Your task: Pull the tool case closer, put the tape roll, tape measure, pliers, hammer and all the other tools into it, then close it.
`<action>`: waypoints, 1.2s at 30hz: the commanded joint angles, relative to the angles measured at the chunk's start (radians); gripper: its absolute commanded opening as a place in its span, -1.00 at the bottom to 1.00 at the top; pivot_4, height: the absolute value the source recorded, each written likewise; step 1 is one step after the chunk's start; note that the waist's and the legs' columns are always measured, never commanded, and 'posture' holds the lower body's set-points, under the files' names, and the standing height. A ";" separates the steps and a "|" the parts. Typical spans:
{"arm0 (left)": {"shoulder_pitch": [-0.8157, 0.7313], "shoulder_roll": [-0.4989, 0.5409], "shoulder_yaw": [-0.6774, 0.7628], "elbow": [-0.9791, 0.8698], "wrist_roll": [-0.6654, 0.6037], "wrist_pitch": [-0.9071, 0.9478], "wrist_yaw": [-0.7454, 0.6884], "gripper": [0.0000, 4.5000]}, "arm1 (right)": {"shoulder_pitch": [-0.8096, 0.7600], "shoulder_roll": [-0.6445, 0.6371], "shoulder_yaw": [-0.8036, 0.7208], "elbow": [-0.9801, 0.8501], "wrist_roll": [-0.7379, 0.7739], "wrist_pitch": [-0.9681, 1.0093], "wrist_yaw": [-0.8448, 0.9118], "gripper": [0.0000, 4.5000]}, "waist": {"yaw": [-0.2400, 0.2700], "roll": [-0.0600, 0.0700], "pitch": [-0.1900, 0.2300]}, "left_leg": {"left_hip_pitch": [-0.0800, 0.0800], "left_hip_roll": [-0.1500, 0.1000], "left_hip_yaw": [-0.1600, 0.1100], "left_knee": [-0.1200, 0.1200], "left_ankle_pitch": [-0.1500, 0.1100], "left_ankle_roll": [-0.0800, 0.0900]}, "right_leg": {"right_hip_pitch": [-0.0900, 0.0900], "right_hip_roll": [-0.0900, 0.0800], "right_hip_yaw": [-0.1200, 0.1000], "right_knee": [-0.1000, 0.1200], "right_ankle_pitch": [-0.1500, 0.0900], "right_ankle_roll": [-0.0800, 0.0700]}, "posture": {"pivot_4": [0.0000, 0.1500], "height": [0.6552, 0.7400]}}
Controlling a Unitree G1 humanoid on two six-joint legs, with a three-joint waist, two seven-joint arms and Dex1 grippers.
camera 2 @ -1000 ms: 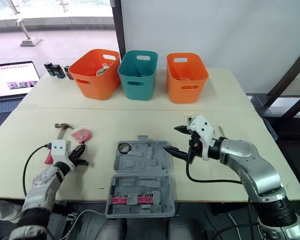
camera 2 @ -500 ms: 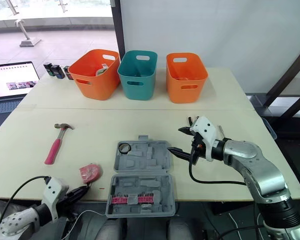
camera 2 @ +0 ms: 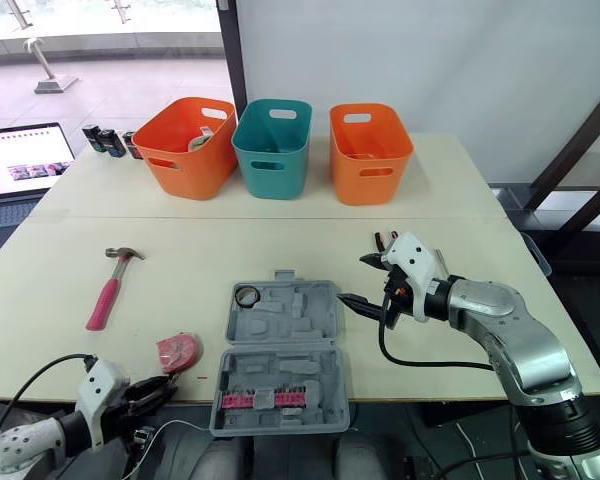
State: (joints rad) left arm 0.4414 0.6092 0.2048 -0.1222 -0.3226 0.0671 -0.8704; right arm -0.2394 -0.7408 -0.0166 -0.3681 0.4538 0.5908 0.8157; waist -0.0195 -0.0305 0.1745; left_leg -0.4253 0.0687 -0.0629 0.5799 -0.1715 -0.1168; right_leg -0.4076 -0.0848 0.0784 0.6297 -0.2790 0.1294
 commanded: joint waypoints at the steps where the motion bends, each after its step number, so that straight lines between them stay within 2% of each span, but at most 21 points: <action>1: -0.007 0.043 0.076 -0.048 -0.082 0.040 -0.041 0.57 | -0.008 -0.003 -0.033 -0.014 0.003 -0.017 -0.001 1.00 | 0.000 0.000 0.000 | 0.000 0.000 0.000 0.000 0.000 0.000 | 0.000 0.000 0.000 0.000 0.000 0.000 | 1.00 1.00; 3: -0.008 0.073 0.107 -0.075 -0.129 0.072 -0.076 0.98 | -0.009 -0.001 -0.032 -0.011 0.002 -0.019 -0.002 1.00 | 0.000 0.000 0.000 | 0.000 0.000 0.000 0.000 0.000 0.000 | 0.000 0.000 0.000 0.000 0.000 0.000 | 1.00 1.00; 9: -0.062 0.217 0.162 -0.041 -0.202 0.146 -0.232 0.98 | -0.019 0.014 -0.025 0.003 -0.003 -0.033 -0.008 1.00 | 0.000 0.000 0.001 | 0.000 0.000 0.000 0.000 0.000 0.000 | -0.001 0.000 0.000 0.000 0.000 0.000 | 1.00 1.00; 13: -0.209 0.277 0.079 0.108 -0.145 0.103 -0.341 0.98 | -0.023 0.027 -0.019 0.011 -0.012 -0.044 -0.016 1.00 | 0.002 0.000 0.001 | 0.000 0.000 0.000 0.000 0.000 0.000 | -0.002 0.000 0.000 0.000 0.000 0.000 | 1.00 1.00; 20: -0.456 0.248 -0.088 0.381 0.014 -0.080 -0.414 0.98 | -0.004 0.037 -0.032 -0.024 -0.008 -0.032 -0.044 1.00 | 0.001 0.001 0.001 | -0.001 0.001 0.000 -0.001 0.000 0.001 | -0.001 0.002 0.000 0.001 0.000 0.000 | 1.00 1.00; 28: -0.485 0.195 -0.166 0.440 0.070 -0.115 -0.408 0.98 | 0.053 0.038 -0.055 -0.096 0.008 0.004 -0.088 1.00 | 0.002 0.001 0.001 | -0.001 0.001 0.000 -0.001 0.000 0.001 | -0.001 0.002 0.000 0.001 0.000 0.001 | 1.00 1.00; 36: -0.509 0.140 -0.191 0.548 0.155 -0.219 -0.300 0.98 | 0.068 0.030 -0.074 -0.111 0.016 0.020 -0.100 1.00 | 0.008 0.003 -0.001 | 0.000 0.001 0.000 0.000 0.000 0.001 | 0.001 0.002 0.000 0.002 0.001 0.000 | 1.00 1.00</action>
State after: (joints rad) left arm -0.0715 0.7548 0.0251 0.3856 -0.2069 -0.1432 -1.2119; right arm -0.1680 -0.7059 -0.0558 -0.4392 0.4556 0.6134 0.7190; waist -0.0111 -0.0274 0.1739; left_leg -0.4248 0.0700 -0.0628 0.5803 -0.1710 -0.1162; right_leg -0.4060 -0.0829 0.0784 0.6316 -0.2784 0.1295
